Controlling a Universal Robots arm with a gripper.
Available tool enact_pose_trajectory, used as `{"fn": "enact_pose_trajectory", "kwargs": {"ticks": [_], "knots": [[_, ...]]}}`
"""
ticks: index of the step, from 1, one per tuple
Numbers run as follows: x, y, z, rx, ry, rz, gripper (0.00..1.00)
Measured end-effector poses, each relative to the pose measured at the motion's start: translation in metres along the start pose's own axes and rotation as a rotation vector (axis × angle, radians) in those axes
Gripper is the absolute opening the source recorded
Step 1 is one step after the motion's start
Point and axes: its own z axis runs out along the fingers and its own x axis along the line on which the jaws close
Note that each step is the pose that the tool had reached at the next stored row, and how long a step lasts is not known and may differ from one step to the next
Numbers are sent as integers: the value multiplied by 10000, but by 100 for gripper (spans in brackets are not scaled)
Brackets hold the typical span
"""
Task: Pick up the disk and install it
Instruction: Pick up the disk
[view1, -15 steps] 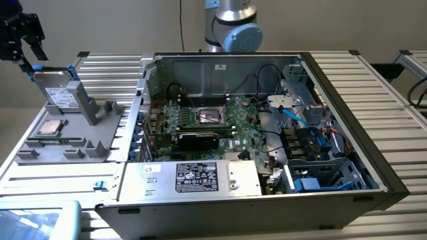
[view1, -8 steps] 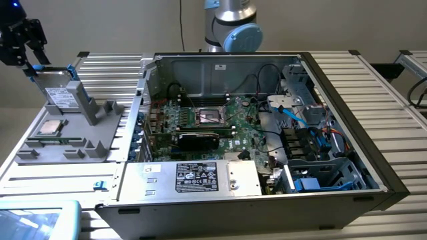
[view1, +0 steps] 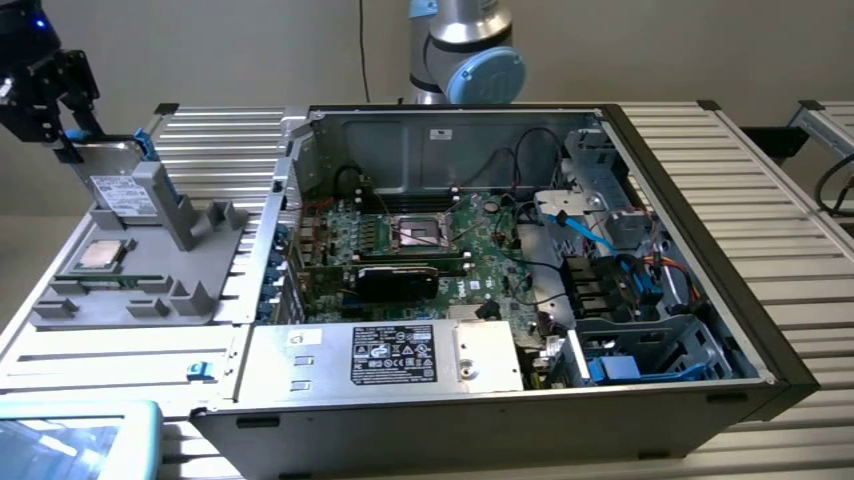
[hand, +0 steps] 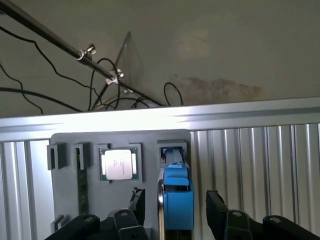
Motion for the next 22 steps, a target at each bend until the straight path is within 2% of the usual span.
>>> {"fn": "enact_pose_trajectory", "kwargs": {"ticks": [8,14,17,22], "knots": [[-6,-22,139,1,-2,-36,60],[-6,-22,150,1,-2,-35,60],[-7,-21,178,-5,-59,-35,60],[-4,-22,196,-3,-120,-35,60]]}}
